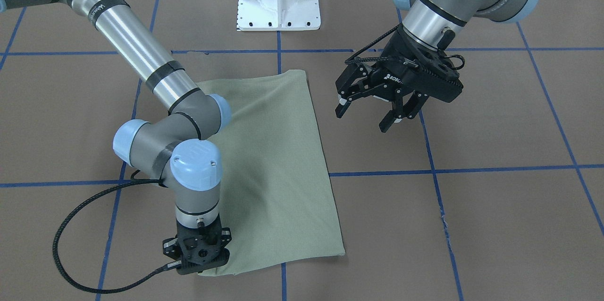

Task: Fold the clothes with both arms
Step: 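Smooth the shirt's far edge with the right gripper toward the left gripper, then move the left gripper to one shirt side edge while the right moves opposite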

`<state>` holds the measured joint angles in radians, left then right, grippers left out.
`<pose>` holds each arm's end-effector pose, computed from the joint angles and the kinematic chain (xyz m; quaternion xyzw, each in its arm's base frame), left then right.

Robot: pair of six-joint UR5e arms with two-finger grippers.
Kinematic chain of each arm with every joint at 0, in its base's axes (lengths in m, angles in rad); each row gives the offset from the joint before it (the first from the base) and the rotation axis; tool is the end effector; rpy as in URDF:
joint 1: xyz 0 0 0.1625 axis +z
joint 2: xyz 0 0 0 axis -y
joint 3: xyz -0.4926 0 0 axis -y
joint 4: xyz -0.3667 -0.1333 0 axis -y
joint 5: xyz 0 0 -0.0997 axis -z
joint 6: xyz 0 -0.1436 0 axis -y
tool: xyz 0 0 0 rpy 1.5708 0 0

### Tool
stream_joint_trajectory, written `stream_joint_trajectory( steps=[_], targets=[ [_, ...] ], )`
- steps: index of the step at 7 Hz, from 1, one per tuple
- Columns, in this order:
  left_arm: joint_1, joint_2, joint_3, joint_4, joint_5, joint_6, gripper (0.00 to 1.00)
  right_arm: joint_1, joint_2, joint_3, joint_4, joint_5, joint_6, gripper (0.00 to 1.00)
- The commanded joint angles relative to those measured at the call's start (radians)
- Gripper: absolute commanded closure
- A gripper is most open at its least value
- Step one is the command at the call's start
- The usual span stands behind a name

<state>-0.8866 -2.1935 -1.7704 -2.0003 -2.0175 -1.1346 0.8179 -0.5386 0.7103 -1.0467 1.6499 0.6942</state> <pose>0.3816 -0.5806 0.2399 0.2092 0.5611 -0.0500 0.7993 -0.5623 -0.7784 0.3985 0.2307 -0.2534 -0.0410 0.9386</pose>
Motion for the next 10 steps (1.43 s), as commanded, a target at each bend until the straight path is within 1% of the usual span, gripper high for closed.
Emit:
stream_joint_trajectory(
  steps=[1, 2, 3, 4, 5, 6, 7, 8, 9, 10],
  targets=[
    [0.000, -0.003, 0.002, 0.000, 0.000, 0.000, 0.01, 0.055, -0.032, 0.020, 0.013, 0.071, -0.068, 0.08],
    [-0.002, -0.006, 0.003, 0.002, 0.000, 0.000, 0.01, 0.058, -0.029, 0.031, 0.013, 0.079, -0.064, 0.00],
    [-0.002, -0.011, 0.012, 0.002, 0.000, -0.004, 0.01, 0.063, -0.029, 0.056, 0.004, 0.117, -0.059, 0.00],
    [0.004, -0.024, 0.012, 0.011, -0.001, -0.022, 0.01, 0.061, -0.056, 0.181, -0.104, 0.179, -0.039, 0.00],
    [0.046, -0.023, 0.040, -0.004, -0.001, -0.099, 0.01, 0.061, -0.164, 0.435, -0.292, 0.258, -0.036, 0.00],
    [0.104, -0.012, 0.048, -0.006, 0.002, -0.158, 0.01, 0.064, -0.226, 0.589, -0.415, 0.334, -0.035, 0.00],
    [0.145, -0.002, 0.067, -0.002, 0.005, -0.219, 0.01, 0.067, -0.292, 0.721, -0.500, 0.346, -0.006, 0.00],
    [0.208, 0.018, 0.089, -0.005, 0.014, -0.325, 0.01, 0.067, -0.361, 0.865, -0.600, 0.403, 0.034, 0.00],
    [0.301, 0.023, 0.100, -0.005, 0.122, -0.453, 0.01, 0.067, -0.400, 0.985, -0.713, 0.460, 0.069, 0.00],
    [0.363, 0.024, 0.100, -0.003, 0.170, -0.538, 0.01, 0.066, -0.434, 1.064, -0.732, 0.465, 0.150, 0.00]
  ],
)
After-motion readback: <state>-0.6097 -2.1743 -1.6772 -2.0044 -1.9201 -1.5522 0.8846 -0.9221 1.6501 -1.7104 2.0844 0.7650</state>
